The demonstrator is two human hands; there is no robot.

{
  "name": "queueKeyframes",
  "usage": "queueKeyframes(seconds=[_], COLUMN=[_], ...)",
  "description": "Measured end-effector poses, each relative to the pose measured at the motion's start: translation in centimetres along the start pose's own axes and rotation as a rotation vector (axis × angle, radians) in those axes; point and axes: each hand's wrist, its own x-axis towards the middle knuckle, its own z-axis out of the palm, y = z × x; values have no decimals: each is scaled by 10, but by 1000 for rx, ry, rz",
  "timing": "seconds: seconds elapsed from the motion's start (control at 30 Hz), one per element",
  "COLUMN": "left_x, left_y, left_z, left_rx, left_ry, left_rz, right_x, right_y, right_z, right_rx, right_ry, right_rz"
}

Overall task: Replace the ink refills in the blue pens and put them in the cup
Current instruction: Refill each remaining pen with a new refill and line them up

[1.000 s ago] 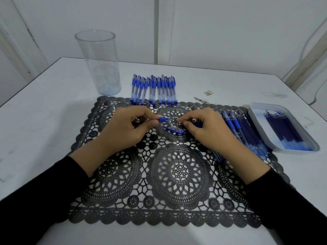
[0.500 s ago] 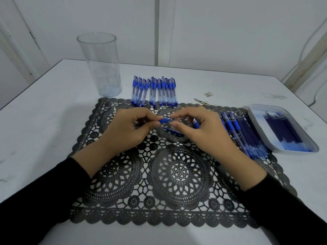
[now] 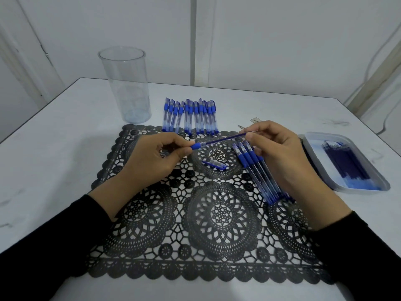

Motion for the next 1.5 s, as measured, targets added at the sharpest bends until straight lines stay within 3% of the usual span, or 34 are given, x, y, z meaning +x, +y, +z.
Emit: queueKeyframes(seconds=[0.4,0.5,0.67,0.83,1.0,1.27,1.4,1.5], left_x=[2,5,18,36,47,56,57,59], left_y=[-1,3,11,20,19,29,31,33], left_z=[4,13,41,78,104,125,128,130], left_rx=[25,30,36,21,-79,-38,-25,-12], left_ry=[20,7,-54,-48,-78,-145,-182,-195], left_rz=[4,39,60,186,73,31,6,-10], right_x=[12,14,11,11,14,15,15,11], right_y=[-10,-20,-33,-33,-27,-7,-5,-18], right_z=[-42,-65,-93,-109,-110,-89,-88,-99], right_rx=[356,195,-351,-540,-760,-1282,-1362,-1185], right_ry=[254,313,299,291,328,322,274,267], right_rz=[92,94,136,168,236,266,295,274])
